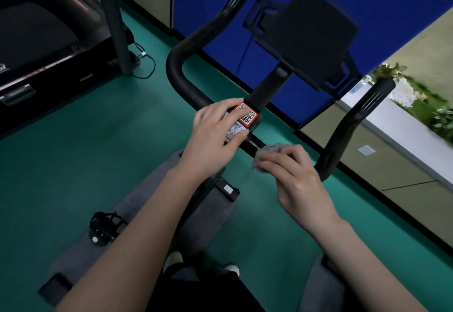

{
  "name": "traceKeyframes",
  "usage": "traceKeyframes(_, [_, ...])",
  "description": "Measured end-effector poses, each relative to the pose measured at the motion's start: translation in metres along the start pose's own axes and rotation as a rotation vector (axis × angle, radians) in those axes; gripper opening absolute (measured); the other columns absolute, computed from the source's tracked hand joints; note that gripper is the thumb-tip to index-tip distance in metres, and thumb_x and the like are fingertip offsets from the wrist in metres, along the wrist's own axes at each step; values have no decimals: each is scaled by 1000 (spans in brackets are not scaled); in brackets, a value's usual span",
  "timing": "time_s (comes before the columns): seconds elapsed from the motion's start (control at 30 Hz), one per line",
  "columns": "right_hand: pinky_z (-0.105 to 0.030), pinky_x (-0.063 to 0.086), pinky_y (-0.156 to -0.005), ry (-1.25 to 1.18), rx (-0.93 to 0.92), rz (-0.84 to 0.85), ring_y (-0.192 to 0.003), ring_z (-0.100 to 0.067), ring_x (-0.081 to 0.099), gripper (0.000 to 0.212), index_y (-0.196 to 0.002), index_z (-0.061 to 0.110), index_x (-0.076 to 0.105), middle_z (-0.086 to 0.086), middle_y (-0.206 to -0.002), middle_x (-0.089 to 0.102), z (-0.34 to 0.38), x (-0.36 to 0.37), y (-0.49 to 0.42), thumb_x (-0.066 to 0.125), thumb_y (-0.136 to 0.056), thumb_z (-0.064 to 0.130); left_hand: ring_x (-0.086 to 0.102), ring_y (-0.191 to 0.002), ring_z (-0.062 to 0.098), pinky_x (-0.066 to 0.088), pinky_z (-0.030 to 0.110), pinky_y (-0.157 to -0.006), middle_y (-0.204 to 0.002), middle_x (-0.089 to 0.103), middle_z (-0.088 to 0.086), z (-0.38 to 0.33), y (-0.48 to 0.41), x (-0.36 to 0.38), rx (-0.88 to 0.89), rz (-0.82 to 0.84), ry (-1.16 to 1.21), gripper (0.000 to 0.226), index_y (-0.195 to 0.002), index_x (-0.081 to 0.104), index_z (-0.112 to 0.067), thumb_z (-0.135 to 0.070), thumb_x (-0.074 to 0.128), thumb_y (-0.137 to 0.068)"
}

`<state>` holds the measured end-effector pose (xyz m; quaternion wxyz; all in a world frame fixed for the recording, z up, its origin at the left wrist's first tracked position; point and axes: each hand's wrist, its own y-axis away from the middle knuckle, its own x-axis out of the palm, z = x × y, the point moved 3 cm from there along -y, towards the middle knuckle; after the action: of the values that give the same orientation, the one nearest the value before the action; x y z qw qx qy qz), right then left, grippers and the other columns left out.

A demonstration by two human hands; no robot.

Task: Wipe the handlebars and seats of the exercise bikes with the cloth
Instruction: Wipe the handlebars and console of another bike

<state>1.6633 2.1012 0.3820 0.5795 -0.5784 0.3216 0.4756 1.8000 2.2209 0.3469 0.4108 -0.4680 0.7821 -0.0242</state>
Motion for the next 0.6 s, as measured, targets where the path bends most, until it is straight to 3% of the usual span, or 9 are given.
traceKeyframes(0.1, [-32, 44, -88, -53, -6, -26, -93, -27, 51, 28, -103, 0, 69, -7, -109, 67, -1, 1, -10, 59, -83, -15, 43, -125, 14, 20, 32, -105, -137, 48, -5, 1, -1, -1, 1, -8, 3, 38, -126, 57, -20, -30, 53, -89])
traceKeyframes(0.2, [-38, 45, -84, -82, -63, 47, -92, -33, 55, 24, -99, -2, 69, -13, -103, 65, 7, 9, -29, 57, -83, -15, 42, -125, 14, 20, 31, -105, -137, 47, -6, 2, 0, -1, 9, -2, 0, 38, -126, 57, -20, -29, 53, -90])
traceKeyframes(0.37, [-31, 46, -87, -203, -77, 145, -95, -28, 59, 24, -96, 1, 72, -7, -99, 68, 2, -1, -27, 59, -83, -14, 41, -125, 13, 17, 27, -104, -137, 47, -7, 1, 0, -2, 1, 4, 3, 39, -126, 57, -21, -30, 53, -89])
traceKeyframes(0.47, [-26, 45, -86, -366, 68, 85, -94, -19, 62, 21, -92, 7, 74, 0, -96, 70, -13, -19, -26, 61, -85, -8, 41, -126, 14, 18, 29, -105, -137, 47, -6, 1, 0, -2, -13, 9, 15, 39, -126, 57, -20, -31, 52, -89])
traceKeyframes(0.6, [-28, 47, -86, -395, 282, -14, -96, -20, 62, 21, -95, 8, 73, -1, -95, 69, -39, -23, -49, 62, -84, -6, 40, -126, 14, 16, 28, -105, -137, 47, -7, 1, 0, -2, -24, 12, 11, 39, -126, 57, -21, -32, 51, -89])
